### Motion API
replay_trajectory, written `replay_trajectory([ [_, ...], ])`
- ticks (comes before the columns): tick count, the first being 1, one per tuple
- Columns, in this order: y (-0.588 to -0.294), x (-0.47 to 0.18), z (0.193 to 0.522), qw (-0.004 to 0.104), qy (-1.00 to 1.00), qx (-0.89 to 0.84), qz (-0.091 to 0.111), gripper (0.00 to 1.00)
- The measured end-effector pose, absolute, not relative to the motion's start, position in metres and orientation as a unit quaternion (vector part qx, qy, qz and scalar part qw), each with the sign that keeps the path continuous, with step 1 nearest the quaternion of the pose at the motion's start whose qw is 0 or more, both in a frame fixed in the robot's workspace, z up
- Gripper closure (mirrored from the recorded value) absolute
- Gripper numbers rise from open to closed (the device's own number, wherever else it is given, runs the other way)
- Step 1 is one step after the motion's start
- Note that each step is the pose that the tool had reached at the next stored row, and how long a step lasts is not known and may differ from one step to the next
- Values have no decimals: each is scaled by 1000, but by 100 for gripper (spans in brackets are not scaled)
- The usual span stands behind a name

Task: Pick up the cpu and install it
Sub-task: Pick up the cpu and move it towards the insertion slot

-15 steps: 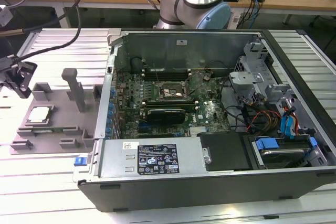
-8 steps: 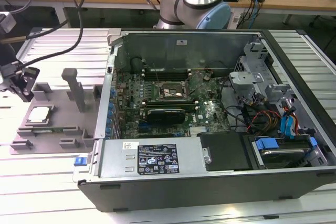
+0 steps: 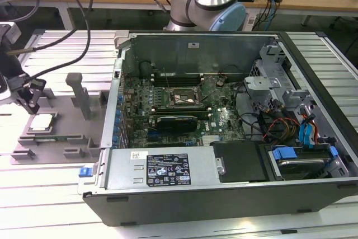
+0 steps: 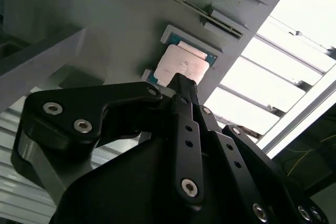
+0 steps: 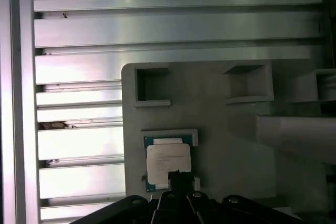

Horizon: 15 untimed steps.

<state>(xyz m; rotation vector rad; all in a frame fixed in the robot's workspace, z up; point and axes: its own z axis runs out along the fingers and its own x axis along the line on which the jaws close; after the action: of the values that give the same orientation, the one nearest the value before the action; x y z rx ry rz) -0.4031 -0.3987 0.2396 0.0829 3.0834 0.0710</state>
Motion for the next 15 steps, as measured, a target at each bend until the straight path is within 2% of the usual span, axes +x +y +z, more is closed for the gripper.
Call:
replay_trajectory([
  [10,-399,-405,212,28,999,8,23,89],
  [15,-399,-405,210,27,999,1,24,89],
])
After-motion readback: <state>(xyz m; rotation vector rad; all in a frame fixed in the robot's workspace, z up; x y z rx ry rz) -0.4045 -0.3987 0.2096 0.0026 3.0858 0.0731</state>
